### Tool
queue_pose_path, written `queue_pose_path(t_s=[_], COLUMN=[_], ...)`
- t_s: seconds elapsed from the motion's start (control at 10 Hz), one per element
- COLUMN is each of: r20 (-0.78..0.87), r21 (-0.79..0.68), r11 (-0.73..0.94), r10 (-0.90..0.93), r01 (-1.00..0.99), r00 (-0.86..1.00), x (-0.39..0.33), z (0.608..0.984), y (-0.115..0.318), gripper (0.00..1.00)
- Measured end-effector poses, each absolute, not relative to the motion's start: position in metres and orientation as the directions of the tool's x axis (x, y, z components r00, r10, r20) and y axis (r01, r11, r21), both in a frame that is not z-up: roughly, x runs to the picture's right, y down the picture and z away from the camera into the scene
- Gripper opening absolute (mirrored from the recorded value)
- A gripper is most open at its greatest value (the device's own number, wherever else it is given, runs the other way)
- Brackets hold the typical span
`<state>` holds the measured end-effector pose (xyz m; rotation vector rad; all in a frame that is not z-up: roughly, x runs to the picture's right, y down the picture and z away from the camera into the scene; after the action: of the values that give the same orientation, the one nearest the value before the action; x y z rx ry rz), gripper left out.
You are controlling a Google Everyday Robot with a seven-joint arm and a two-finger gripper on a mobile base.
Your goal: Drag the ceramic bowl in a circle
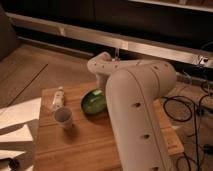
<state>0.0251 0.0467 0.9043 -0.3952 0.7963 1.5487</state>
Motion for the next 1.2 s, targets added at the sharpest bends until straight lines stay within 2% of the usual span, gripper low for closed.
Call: queue_pose_path(t_s=[0.3,0.6,0.8,1.2], r20=[-0.66,-0.643,-0.641,-0.667], r21=[0.215,0.126,0.062,-0.018], r11=[0.054,0.029,0.021,0.006], r10=[0.744,0.763,0.767,0.744], r01=[-0.975,-0.992,-0.998,-1.0], r00=[-0.105,-0.06,-0.024,0.016], x=[-0.008,-0.053,-0.078,-0.093], z=[0.935,0.946,0.939,0.908], y=[0.032,0.013,0.012,0.038], gripper=[0.0,0.0,0.0,0.0])
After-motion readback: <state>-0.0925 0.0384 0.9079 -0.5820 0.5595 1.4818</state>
